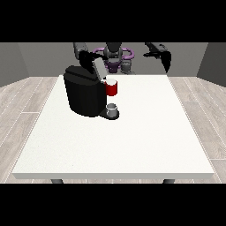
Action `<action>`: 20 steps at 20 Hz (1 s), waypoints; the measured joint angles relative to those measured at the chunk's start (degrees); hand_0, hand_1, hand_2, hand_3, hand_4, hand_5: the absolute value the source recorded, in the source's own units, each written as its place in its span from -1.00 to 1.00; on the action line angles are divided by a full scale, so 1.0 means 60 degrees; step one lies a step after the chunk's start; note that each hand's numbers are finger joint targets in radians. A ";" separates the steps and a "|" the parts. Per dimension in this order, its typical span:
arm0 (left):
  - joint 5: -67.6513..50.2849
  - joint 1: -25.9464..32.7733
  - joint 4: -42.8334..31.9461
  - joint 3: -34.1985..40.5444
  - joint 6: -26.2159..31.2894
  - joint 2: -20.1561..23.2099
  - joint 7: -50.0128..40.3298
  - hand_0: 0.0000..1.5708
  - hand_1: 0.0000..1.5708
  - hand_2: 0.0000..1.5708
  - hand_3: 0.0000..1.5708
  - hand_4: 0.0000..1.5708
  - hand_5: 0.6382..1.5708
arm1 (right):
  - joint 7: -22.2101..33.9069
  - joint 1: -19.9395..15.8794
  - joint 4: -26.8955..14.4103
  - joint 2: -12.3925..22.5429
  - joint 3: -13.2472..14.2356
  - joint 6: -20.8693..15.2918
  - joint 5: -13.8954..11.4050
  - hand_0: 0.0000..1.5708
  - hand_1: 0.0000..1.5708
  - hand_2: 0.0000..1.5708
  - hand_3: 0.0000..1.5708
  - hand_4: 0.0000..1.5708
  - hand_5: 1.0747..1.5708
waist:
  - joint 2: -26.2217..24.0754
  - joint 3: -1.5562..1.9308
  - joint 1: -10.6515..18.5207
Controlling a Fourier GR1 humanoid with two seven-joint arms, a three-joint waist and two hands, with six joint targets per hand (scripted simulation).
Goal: Insert the coffee pod into the coffee machine and close the lid
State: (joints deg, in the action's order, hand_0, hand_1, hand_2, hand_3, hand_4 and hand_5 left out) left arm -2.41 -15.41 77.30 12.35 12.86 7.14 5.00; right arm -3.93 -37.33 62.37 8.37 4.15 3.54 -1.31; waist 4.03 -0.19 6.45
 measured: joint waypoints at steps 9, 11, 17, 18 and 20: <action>-0.0035 -0.0032 -0.0256 -0.0018 -0.0238 0.0069 0.0109 -1.00 -1.00 -1.00 -1.00 -0.77 1.00 | 0.0146 -0.0580 -0.0468 -0.0141 -0.0219 0.0077 -0.0306 -1.00 -1.00 -1.00 -1.00 -1.00 1.00 | 0.0061 0.0025 0.0019; -0.0033 -0.0079 -0.0129 -0.0176 -0.0231 -0.0004 0.0051 -1.00 -1.00 -1.00 -1.00 -0.80 1.00 | 0.0105 -0.0814 -0.0614 -0.0166 -0.0245 -0.0051 -0.0466 -1.00 -1.00 -1.00 -1.00 -0.73 1.00 | 0.0093 0.0028 0.0171; -0.0011 0.0049 0.0140 -0.0491 -0.0154 -0.0111 0.0165 -1.00 -1.00 -1.00 -1.00 -0.77 1.00 | 0.0005 -0.1189 -0.0946 -0.0299 -0.0479 -0.0297 -0.0981 -1.00 -1.00 -1.00 -1.00 -0.86 1.00 | 0.0040 0.0029 0.0374; 0.0020 0.0017 0.0201 -0.0562 -0.0176 -0.0143 0.0188 -1.00 -1.00 -1.00 -1.00 -0.74 1.00 | -0.0016 -0.1314 -0.1017 -0.0331 -0.0474 -0.0371 -0.1045 -1.00 -1.00 -1.00 -1.00 -0.82 1.00 | 0.0084 0.0030 0.0417; 0.0114 0.0128 0.0286 -0.0681 -0.0276 -0.0250 0.0367 -1.00 -1.00 -1.00 -1.00 -0.79 1.00 | 0.0003 -0.1436 -0.1087 -0.0309 -0.0420 -0.0296 -0.1041 -1.00 -1.00 -1.00 -1.00 -0.91 1.00 | 0.0036 0.0030 0.0400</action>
State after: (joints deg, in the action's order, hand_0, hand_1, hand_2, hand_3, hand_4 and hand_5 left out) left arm -1.72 -14.64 79.02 8.26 11.20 5.64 7.21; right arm -3.92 -45.95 55.85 6.51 1.63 1.76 -7.55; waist 4.25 0.00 8.85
